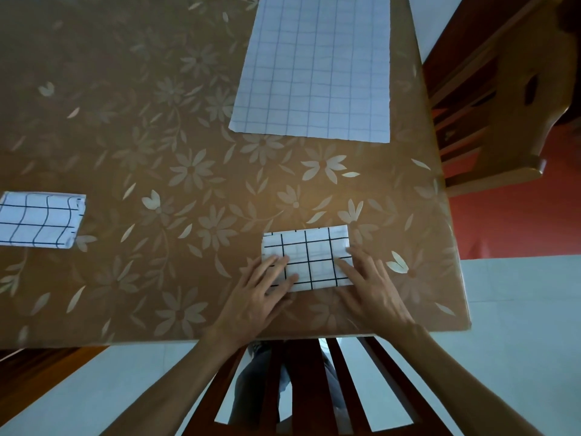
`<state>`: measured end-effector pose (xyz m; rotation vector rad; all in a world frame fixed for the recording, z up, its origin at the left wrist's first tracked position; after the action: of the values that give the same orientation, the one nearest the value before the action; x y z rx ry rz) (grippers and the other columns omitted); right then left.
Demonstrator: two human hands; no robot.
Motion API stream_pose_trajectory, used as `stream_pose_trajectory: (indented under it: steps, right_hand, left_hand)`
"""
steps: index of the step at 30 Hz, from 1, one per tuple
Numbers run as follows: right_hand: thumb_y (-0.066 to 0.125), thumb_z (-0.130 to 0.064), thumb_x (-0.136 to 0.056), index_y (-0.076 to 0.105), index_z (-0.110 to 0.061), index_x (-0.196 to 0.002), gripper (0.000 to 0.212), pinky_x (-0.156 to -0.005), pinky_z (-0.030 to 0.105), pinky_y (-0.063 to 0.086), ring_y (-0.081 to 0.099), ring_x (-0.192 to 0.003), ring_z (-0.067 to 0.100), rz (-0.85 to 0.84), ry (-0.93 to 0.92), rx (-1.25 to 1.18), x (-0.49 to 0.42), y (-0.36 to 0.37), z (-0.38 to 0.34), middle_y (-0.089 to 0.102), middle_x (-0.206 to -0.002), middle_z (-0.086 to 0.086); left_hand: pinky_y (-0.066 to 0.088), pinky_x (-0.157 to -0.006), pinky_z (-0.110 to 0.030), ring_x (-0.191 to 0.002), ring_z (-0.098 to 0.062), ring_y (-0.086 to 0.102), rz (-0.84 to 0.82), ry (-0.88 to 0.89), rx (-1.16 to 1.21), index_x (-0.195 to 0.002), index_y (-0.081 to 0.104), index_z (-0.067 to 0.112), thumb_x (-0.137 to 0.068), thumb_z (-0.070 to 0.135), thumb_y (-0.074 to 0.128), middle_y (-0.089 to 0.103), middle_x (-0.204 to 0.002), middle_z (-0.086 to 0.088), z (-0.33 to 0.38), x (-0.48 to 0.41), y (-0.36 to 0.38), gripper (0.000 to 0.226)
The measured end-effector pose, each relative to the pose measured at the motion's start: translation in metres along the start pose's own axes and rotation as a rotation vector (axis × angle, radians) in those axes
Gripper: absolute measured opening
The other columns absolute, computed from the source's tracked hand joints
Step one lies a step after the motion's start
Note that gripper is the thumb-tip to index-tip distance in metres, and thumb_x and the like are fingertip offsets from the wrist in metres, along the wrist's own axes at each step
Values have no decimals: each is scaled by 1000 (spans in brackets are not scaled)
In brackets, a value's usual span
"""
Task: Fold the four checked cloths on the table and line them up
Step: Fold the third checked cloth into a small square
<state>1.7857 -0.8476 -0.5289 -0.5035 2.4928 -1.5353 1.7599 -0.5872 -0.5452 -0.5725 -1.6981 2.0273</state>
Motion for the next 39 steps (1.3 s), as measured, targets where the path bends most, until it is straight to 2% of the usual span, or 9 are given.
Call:
stream_pose_trajectory:
  steps: [5,9,12,18,23,28,31,34,39]
  right_hand:
    - [51,-29,-97,55,-8,-133,42,-80,42,56,50,-106,28,-17,-63,-24,-23,12,-18,42,-145,16]
    - [68,-20,-89,61,-6,-123,38,-76,45,55,53,-97,29,8,-55,15,-59,23,-41,48,-139,20]
    - [61,-35,-90,62,-13,-122,39,-89,44,48,49,-117,33,69,-7,91,-79,24,-63,46,-145,17]
    - [20,-38,-102,29,-10,-153,58,-117,48,29,16,-150,26,-114,39,188,-110,54,-87,19,-163,11]
    - [15,-56,-101,10,-13,-157,71,-123,43,12,6,-152,21,-157,143,272,-99,51,-59,8,-164,6]
    - [27,-47,-104,3,-13,-157,67,-123,42,3,-1,-152,23,-220,206,243,-96,29,-66,-2,-165,7]
    - [41,-33,-102,12,-14,-157,64,-118,44,25,17,-148,27,-197,236,131,-88,2,-82,5,-165,8]
    - [44,-26,-100,39,-13,-146,48,-99,42,44,52,-122,32,-169,293,9,-81,-26,-94,44,-147,10]
    - [49,-26,-93,61,-16,-127,37,-84,37,52,62,-105,28,-86,321,-6,-70,-72,-117,63,-122,5]
  left_hand:
    - [40,-109,-54,-141,-35,42,22,-177,29,-140,56,12,-98,19,60,45,-152,-16,-33,8,9,43]
    - [40,-111,-53,-140,-35,42,13,-291,-1,-139,55,10,-101,25,46,45,-152,-15,-58,5,-8,42]
    - [26,-120,-47,-145,-30,35,33,-326,44,-142,52,9,-104,31,39,40,-156,-12,-63,-8,-20,46]
    - [21,-119,-55,-154,-29,13,-114,-419,19,-157,24,19,-106,45,21,15,-166,-13,-66,-48,-7,58]
    - [11,-122,-51,-155,-22,-5,-168,-506,21,-159,1,29,-101,64,18,-8,-168,-1,-85,-25,0,70]
    - [6,-122,-52,-154,-28,-4,-216,-550,65,-160,6,21,-101,64,15,-5,-168,-7,-86,-18,-16,74]
    - [10,-123,-52,-154,-32,2,-246,-523,113,-159,13,13,-104,51,27,1,-167,-12,-84,-11,-38,69]
    - [32,-115,-51,-144,-37,31,-221,-467,127,-151,32,10,-99,31,43,28,-160,-15,-85,-12,-70,57]
    - [47,-92,-41,-118,-32,55,-197,-498,190,-134,50,13,-93,22,54,57,-128,-10,-74,-23,-130,42]
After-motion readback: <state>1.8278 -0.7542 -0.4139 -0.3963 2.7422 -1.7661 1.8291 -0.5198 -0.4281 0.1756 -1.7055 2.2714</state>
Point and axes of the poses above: each hand's wrist, its own x-axis away from the middle knuckle, its own y-axis out of the palm, z = x × y, the point moved 2 cm from there along -x, towards the middle knuckle
